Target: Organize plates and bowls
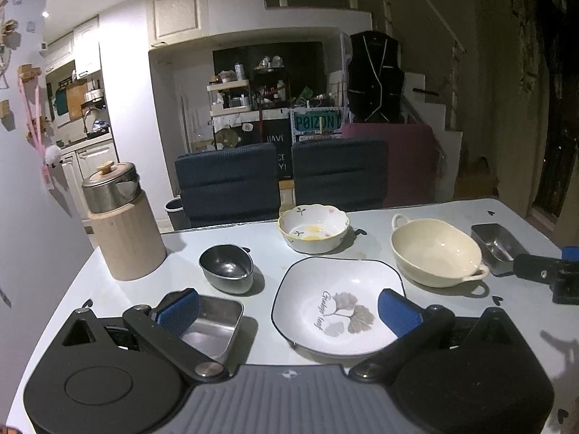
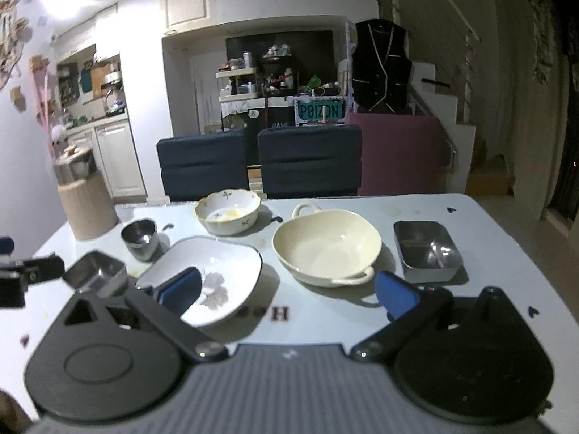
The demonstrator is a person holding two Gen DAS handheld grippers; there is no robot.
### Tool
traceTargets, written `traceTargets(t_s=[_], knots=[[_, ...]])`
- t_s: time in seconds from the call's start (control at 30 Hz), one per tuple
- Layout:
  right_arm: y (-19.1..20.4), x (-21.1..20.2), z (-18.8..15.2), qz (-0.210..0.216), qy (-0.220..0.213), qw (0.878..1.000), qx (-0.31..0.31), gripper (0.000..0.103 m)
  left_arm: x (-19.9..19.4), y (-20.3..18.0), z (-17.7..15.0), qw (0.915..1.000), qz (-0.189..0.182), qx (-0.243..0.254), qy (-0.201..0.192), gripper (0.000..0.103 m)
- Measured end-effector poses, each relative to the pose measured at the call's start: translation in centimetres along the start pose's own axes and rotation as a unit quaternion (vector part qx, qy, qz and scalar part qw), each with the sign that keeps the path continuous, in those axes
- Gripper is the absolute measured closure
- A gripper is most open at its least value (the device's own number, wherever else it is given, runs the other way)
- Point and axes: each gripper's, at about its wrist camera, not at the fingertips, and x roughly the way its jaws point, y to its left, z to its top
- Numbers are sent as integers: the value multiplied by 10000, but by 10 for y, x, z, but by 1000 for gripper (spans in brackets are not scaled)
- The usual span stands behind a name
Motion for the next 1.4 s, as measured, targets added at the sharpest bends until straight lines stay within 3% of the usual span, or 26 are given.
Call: traceTargets(t_s=[0.5,0.97,1.03,1.17,1.27,1.4], knots=[[-14,87,24,69,704,9933,912,0,97,3,43,9991,-119,380,173,0],[-17,161,15,380,1302,9727,1885,0,186,19,36,9914,-964,420,775,0],[-21,174,10,584,1458,9624,2219,0,196,22,36,9898,-1049,363,887,4],[-27,195,0,922,1965,9281,3026,4,216,28,33,9859,-1152,280,1178,22],[-23,206,-3,881,2152,9244,3022,14,229,35,26,9827,-1148,235,1434,35],[-20,221,-13,1091,2418,9113,3150,36,240,42,18,9789,-1143,147,1689,50]])
